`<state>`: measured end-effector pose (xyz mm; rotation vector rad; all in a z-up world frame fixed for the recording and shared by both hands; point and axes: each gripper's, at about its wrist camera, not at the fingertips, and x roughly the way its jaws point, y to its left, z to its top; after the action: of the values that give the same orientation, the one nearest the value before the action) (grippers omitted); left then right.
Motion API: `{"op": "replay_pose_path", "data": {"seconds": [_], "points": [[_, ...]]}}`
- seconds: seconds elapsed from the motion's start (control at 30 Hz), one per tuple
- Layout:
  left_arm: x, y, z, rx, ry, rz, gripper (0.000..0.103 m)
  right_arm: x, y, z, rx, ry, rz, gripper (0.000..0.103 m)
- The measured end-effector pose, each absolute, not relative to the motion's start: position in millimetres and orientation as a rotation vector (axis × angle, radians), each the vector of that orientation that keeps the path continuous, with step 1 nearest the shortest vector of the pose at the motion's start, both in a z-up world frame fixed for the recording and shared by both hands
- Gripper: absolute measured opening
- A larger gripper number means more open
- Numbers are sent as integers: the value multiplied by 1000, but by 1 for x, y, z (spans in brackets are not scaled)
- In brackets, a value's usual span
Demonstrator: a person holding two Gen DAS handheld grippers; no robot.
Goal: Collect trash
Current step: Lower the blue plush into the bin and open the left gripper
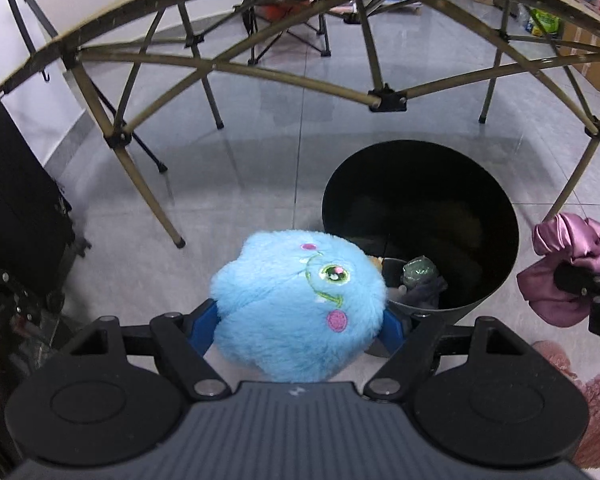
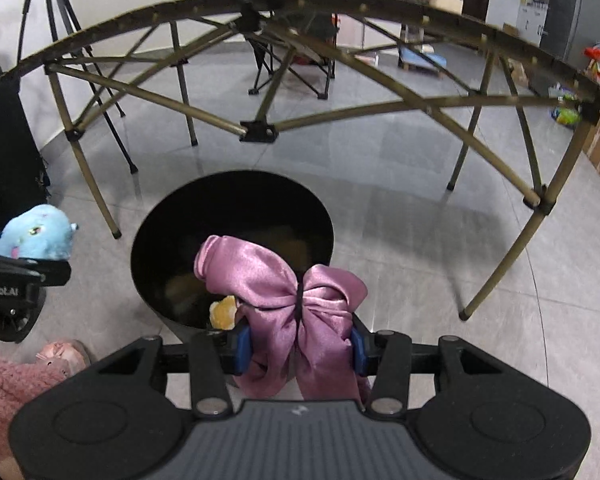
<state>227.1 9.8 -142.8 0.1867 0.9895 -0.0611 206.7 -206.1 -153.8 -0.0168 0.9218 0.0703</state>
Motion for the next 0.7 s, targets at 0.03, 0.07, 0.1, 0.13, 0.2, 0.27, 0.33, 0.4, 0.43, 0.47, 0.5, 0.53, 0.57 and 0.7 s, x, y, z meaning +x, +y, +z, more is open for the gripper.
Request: {"op": "replay_pose_path", "data": {"seconds": [0.03,0.07,0.1,0.13,0.2,0.27,0.33,0.4,0.43,0.47,0.5,0.53,0.57,0.7], "points": [[229,10,-144,183,998,-60,78,208,-206,-155,-16,928,69,45],[231,10,-145,181,1004,-60,78,210,-207,-157,-16,932,68,45],[232,9,-146,178,1012,-60,78,211,-207,-158,-15,937,68,45],[234,9,-146,176,1018,-60,78,212,-208,-159,-14,941,68,45],[238,9,-148,170,1032,-57,78,213,-208,-159,-13,946,66,45],[242,8,-148,163,1047,-54,78,215,-210,-160,-9,949,63,45],[245,7,-149,153,1058,-52,78,217,-213,-162,-5,954,56,45],[248,4,-149,148,1066,-53,78,219,-215,-162,0,957,49,45],[249,2,-149,148,1068,-56,78,219,-216,-163,2,958,46,45],[250,0,-148,149,1069,-58,78,220,-218,-163,3,958,43,45],[252,-3,-148,148,1069,-61,78,221,-220,-164,5,958,38,45],[253,-5,-147,146,1069,-64,78,221,-222,-165,7,959,33,45],[254,-8,-146,145,1069,-67,78,221,-223,-165,9,959,29,45],[260,-18,-144,140,1070,-79,78,223,-232,-167,23,960,8,45]]}}
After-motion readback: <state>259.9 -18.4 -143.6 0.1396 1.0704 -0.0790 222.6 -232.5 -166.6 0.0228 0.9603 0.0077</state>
